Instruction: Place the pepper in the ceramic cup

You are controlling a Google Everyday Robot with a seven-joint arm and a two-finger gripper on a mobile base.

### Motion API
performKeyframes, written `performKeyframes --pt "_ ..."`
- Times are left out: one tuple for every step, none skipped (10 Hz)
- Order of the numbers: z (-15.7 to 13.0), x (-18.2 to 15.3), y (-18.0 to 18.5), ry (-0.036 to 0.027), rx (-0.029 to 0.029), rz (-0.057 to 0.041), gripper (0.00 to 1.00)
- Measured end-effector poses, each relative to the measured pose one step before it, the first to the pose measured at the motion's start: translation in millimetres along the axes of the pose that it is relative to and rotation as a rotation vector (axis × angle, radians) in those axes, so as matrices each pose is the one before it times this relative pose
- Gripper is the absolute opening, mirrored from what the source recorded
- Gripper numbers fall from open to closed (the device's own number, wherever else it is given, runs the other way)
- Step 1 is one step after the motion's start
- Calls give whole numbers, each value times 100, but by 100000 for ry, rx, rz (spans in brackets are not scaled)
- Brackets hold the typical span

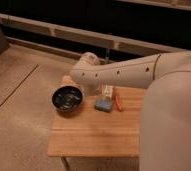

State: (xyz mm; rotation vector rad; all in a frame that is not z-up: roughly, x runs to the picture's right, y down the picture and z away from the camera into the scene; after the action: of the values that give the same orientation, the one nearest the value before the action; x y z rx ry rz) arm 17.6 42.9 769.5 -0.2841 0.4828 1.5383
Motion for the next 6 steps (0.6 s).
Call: performKeyframes --pt "460 -623 -866 106 -1623 3404 65" --pt "275 -480 -415 5 -1648 2422 65" --pt "430 -598 -429 227 -2612 2804 65" --pt "290 -302 -113 277 -1534 1051 65" --pt "232 -219 126 223 -1422 412 65" --pt "211 -198 192 303 -1393 35 65"
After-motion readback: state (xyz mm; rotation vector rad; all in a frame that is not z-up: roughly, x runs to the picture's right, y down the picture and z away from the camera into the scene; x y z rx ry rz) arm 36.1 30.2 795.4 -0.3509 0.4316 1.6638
